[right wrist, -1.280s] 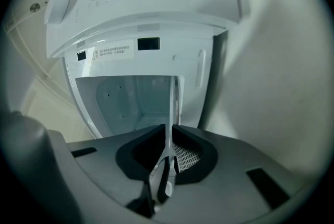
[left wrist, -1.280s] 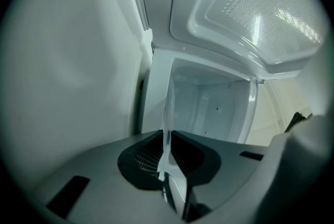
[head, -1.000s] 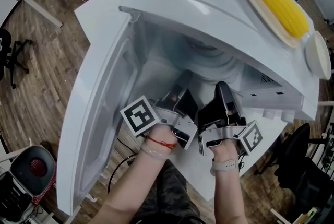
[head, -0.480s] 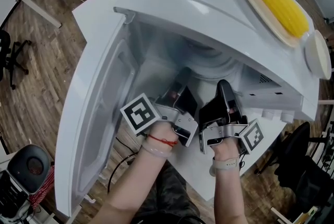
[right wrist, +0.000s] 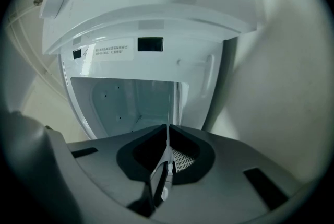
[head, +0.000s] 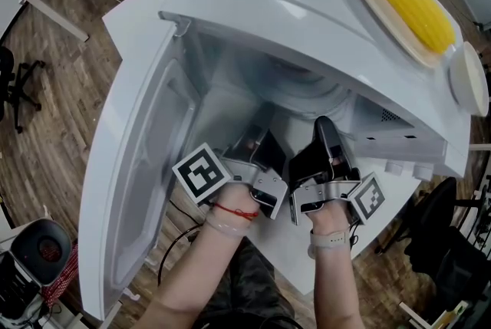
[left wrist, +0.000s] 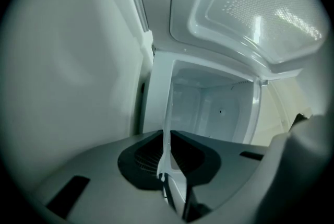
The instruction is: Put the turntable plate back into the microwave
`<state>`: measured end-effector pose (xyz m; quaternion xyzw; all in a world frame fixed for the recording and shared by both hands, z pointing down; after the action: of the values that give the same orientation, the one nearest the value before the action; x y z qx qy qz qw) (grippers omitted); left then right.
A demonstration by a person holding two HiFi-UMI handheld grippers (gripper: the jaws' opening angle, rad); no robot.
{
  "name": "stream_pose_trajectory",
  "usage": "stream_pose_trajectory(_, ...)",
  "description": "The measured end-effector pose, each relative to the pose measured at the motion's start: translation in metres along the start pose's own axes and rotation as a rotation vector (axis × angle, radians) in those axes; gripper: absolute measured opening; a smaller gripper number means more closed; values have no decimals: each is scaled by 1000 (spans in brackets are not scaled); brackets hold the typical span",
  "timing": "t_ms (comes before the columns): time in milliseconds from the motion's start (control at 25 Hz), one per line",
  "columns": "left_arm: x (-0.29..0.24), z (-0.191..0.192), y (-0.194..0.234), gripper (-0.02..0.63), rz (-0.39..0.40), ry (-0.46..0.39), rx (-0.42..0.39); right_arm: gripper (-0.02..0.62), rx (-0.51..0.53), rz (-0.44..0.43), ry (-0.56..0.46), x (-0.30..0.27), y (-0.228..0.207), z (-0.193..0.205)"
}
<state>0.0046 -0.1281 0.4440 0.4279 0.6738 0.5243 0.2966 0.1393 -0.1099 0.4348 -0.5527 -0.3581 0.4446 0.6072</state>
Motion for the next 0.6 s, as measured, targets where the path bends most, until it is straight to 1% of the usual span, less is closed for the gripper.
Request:
stream_pose_trajectory(280,5,0,-2,51,12,1,4,29,2,-6,-3,0,-1,0)
stream_pose_trajectory(400,10,4,0,51,4,5,5,29,-17,-1,-10,4,-2,0)
stream_pose_trajectory(600,18,9,5,51,-14,20,-8,29,-12,20,-2,15,-9,3)
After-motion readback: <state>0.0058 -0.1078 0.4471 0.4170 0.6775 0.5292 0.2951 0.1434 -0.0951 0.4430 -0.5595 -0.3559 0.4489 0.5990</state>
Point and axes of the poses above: the fingertips, and each gripper's own axes: x backward along the fingers, y to its left, z out of its underside, the point moved 2 cm from there along x, backward along the fingers, and after that the axes turned 3 degrees about x, right-handed, at the moved point
